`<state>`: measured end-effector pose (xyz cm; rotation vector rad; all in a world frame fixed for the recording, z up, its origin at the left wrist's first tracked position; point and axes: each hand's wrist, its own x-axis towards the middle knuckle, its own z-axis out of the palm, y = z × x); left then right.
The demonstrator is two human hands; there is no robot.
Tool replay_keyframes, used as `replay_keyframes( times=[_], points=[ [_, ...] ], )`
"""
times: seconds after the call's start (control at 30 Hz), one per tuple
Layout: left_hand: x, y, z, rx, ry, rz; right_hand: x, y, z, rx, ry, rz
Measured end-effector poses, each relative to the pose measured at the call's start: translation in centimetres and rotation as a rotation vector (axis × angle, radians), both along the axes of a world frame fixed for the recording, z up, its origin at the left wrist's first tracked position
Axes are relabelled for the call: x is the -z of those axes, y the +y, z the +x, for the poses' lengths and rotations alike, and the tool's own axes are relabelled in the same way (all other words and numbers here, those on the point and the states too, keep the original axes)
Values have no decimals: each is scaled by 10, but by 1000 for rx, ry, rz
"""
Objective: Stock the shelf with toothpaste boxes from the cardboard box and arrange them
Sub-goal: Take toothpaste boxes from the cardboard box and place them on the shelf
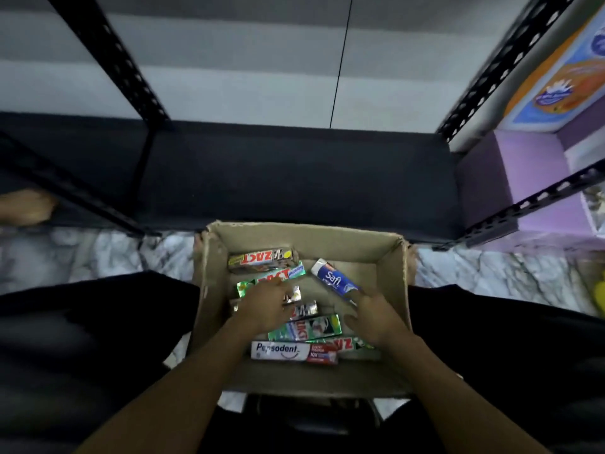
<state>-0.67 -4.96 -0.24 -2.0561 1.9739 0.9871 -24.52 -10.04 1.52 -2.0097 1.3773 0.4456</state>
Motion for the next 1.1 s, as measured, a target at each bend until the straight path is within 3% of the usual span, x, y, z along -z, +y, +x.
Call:
replay_keyframes(
  times=[0.13, 0.33, 0.5, 0.7, 0.8, 0.9, 1.1],
  points=[
    [34, 32, 4, -39, 7, 244, 28, 12, -3, 23, -27, 252],
    [67, 57, 13, -210, 55, 505, 55, 17, -11, 105, 24, 400],
    [74, 63, 24, -336, 140, 579, 121, 27, -37, 215, 49, 469],
    [80, 66, 26, -490, 211, 588, 96, 16, -26, 399, -7, 493],
    [81, 65, 28, -479, 204, 580, 107, 15, -31, 344, 125, 458],
    [75, 62, 28, -376, 164, 559, 95, 17, -26, 145, 291, 464],
    [69, 59, 27, -172, 72, 572, 95, 19, -24, -60, 372, 467]
  ],
)
